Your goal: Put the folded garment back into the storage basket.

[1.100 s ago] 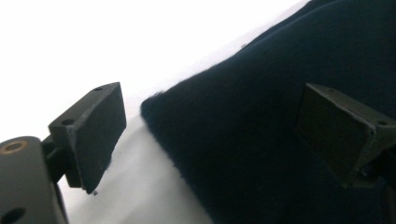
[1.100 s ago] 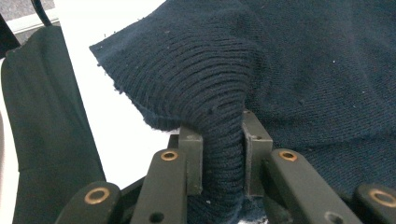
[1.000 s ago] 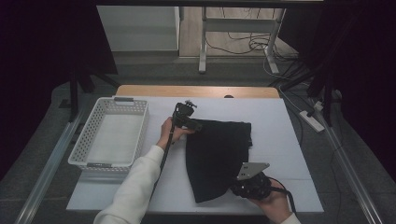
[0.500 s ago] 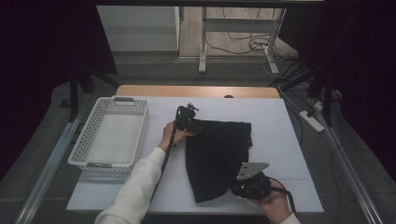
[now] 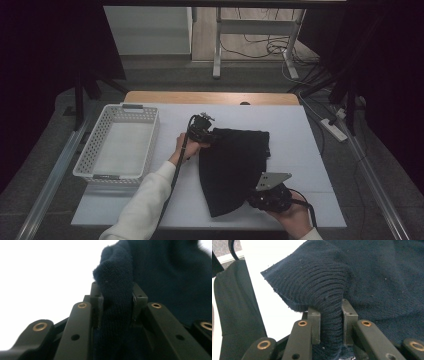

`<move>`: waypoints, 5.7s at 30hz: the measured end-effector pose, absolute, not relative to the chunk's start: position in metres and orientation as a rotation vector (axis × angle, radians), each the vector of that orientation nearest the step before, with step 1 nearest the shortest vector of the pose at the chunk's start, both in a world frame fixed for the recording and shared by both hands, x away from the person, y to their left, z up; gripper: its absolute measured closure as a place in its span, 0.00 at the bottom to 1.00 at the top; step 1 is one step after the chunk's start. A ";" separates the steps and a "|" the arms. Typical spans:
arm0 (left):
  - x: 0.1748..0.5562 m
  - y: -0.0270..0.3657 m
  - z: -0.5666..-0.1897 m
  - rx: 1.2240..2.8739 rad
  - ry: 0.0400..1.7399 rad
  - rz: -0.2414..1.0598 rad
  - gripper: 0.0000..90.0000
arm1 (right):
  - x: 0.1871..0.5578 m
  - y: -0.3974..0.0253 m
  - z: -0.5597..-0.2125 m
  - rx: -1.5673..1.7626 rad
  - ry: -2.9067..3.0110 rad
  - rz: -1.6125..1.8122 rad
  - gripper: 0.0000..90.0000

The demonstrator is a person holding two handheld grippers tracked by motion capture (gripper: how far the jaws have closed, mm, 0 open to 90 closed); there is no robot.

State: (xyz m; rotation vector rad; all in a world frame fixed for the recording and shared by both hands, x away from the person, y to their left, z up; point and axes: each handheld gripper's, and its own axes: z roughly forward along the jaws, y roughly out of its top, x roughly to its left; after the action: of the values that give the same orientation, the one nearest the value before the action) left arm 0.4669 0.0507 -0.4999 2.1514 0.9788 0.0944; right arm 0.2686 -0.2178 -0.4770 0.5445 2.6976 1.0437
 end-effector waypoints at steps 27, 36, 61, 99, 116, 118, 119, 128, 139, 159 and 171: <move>0.451 0.074 -0.424 1.964 0.872 0.146 0.80 | 0.268 -0.223 -0.437 0.548 2.499 1.245 0.82; 0.447 0.084 -0.411 1.947 0.862 0.173 0.80 | 0.270 -0.215 -0.432 0.536 2.475 1.273 0.82; 0.436 0.129 -0.383 1.887 0.875 0.240 0.80 | 0.282 -0.185 -0.414 0.499 2.419 1.381 0.82; 0.417 0.231 -0.355 1.817 0.919 0.339 0.80 | 0.304 -0.096 -0.404 0.447 2.407 1.549 0.82; 0.406 0.264 -0.345 1.784 0.947 0.382 0.80 | 0.310 -0.064 -0.398 0.396 2.429 1.580 0.82; 0.404 0.269 -0.344 1.780 0.953 0.387 0.80 | 0.311 -0.060 -0.398 0.388 2.432 1.584 0.82; 0.404 0.271 -0.344 1.778 0.956 0.389 0.80 | 0.311 -0.058 -0.397 0.384 2.431 1.587 0.82; 0.395 0.296 -0.339 1.750 0.985 0.410 0.81 | 0.314 -0.038 -0.395 0.338 2.444 1.609 0.82; 0.381 0.331 -0.334 1.731 1.024 0.455 0.81 | 0.314 -0.008 -0.391 0.281 2.461 1.637 0.82; 0.374 0.372 -0.336 1.711 1.082 0.481 0.81 | 0.317 0.031 -0.393 0.240 2.494 1.665 0.82; 0.383 0.388 -0.347 1.728 1.140 0.478 0.81 | 0.318 0.056 -0.399 0.214 2.535 1.647 0.82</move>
State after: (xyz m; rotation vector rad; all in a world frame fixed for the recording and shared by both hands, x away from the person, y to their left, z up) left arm 0.3826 0.3877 -0.3466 1.7279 1.1404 0.4779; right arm 0.3179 0.0562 -0.3989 0.2142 2.5353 1.6467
